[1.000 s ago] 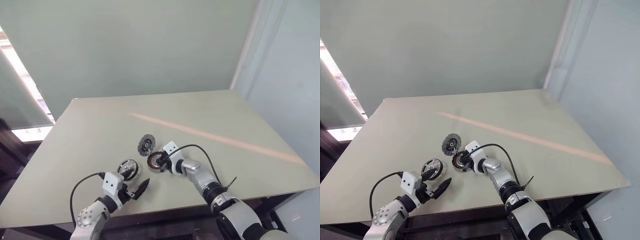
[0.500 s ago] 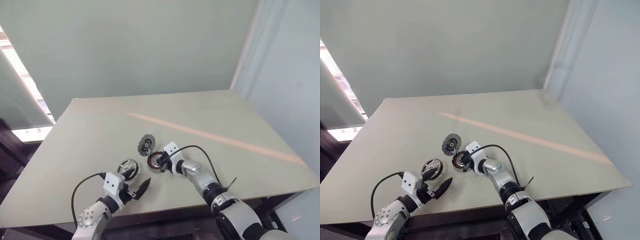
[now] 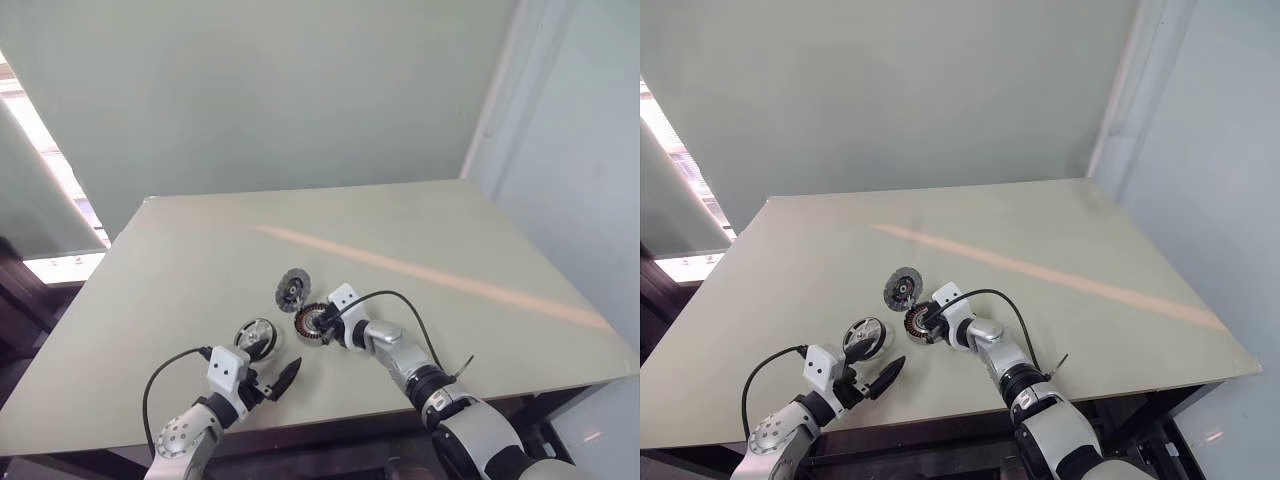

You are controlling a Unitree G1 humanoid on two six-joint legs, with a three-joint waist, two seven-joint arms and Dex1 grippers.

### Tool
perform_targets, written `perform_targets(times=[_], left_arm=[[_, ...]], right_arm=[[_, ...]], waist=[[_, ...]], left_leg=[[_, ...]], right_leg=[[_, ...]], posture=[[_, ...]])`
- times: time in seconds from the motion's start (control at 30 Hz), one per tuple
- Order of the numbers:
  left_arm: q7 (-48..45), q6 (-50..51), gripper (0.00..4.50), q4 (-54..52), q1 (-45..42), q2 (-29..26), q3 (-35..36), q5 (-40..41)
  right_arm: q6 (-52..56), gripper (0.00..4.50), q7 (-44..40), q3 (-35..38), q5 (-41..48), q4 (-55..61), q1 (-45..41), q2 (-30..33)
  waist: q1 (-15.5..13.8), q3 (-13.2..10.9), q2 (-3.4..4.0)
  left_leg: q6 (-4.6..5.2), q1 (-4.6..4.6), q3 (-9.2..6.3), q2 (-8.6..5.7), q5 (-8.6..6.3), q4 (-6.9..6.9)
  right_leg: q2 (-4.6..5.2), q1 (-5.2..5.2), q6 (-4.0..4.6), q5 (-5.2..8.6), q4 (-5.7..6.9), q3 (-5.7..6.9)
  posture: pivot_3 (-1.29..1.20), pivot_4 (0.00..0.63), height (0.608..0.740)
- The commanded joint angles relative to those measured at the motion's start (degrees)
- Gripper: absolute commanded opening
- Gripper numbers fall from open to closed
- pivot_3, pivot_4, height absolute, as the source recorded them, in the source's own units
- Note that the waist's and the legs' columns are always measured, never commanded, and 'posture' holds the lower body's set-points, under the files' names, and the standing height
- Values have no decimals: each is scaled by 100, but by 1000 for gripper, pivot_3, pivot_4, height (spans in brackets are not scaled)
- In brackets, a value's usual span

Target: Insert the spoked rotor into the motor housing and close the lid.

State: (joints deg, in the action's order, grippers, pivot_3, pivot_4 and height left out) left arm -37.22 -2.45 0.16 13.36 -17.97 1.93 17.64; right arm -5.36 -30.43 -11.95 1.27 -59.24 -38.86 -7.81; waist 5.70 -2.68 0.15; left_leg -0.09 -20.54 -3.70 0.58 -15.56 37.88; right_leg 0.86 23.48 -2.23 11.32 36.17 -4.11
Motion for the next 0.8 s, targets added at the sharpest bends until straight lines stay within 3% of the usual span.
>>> perform_targets(times=[0.03,0.8], left_arm=[[1,-76,4500,-231,-19,-11,29,4],[-20,-179,4500,-173,34,28,25,-22]], right_arm=[[-85,722,-78,114,246,223,-299,-872],[-315,722,99,-228,117,13,-299,-937]], waist=[[0,0,0],[0,0,0]], left_leg=[[0,0,0,0,0,0],[0,-1,0,0,0,0]], right_leg=[[0,0,0,0,0,0],[0,1,0,0,0,0]], posture=[[0,0,740],[0,0,740]])
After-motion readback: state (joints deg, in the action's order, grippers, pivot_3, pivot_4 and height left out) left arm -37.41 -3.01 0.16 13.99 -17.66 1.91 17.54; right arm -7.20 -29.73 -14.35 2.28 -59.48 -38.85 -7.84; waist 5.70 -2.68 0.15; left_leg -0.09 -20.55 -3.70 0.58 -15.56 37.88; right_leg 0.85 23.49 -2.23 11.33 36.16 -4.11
